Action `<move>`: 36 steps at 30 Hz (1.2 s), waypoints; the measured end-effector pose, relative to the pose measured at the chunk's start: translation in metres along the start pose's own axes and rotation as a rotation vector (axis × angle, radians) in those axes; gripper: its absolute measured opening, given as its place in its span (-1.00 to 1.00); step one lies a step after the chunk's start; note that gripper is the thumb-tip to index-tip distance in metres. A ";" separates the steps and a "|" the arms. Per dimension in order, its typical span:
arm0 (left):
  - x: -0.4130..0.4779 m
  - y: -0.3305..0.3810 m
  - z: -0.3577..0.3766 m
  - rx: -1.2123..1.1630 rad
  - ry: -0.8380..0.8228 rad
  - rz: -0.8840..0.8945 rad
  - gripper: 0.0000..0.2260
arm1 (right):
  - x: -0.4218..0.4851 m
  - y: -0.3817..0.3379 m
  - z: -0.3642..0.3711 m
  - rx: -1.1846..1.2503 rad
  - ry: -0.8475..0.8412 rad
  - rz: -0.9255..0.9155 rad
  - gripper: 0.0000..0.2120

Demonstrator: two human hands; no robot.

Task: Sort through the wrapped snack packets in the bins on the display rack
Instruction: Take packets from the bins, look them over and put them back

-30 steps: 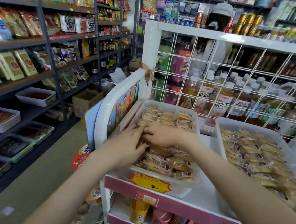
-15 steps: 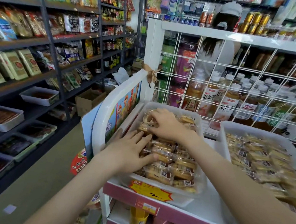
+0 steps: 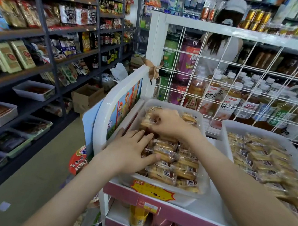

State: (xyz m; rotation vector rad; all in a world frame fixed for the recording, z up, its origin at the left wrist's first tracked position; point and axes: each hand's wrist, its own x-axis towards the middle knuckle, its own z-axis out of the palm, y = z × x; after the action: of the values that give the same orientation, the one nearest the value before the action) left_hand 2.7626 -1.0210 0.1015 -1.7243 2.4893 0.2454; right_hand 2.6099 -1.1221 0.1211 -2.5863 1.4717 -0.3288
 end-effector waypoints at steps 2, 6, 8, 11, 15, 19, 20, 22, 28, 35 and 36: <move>0.001 -0.001 0.000 -0.004 0.005 0.003 -0.31 | -0.003 0.002 -0.012 0.205 0.106 0.047 -0.84; 0.001 0.000 0.000 -0.013 -0.011 0.001 -0.30 | -0.021 0.010 -0.041 0.541 0.353 0.217 -0.84; 0.000 0.001 -0.003 -0.016 -0.014 -0.012 -0.30 | -0.034 0.012 -0.046 0.591 0.390 0.294 -0.80; -0.007 0.006 -0.007 -0.055 0.116 -0.006 -0.33 | -0.064 0.006 -0.043 0.712 0.388 0.359 -0.79; -0.035 0.030 -0.014 -0.592 0.510 0.009 -0.56 | -0.122 -0.021 -0.043 1.101 0.408 0.335 -0.86; -0.069 0.055 -0.004 -1.037 0.526 -0.012 -0.65 | -0.184 -0.049 -0.034 1.324 0.429 0.275 -0.77; -0.080 0.061 0.001 -1.172 0.513 -0.013 -0.70 | -0.198 -0.056 -0.029 1.365 0.436 0.262 -0.76; -0.105 0.075 0.014 -1.328 0.529 -0.008 -0.76 | -0.231 -0.069 -0.017 1.409 0.454 0.239 -0.76; -0.188 0.110 0.064 -1.427 0.480 -0.151 -0.86 | -0.322 -0.104 0.032 1.217 0.522 0.404 -0.77; -0.261 0.113 0.104 -1.435 0.326 -0.284 -0.97 | -0.380 -0.147 0.079 0.824 0.398 0.461 -0.91; -0.266 0.109 0.107 -1.412 0.318 -0.275 -0.94 | -0.383 -0.152 0.082 0.808 0.385 0.451 -0.93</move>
State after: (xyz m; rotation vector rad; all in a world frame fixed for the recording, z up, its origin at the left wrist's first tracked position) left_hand 2.7538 -0.7182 0.0516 -2.5483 2.2023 2.2357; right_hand 2.5673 -0.7138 0.0327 -1.5699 1.5351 -1.1212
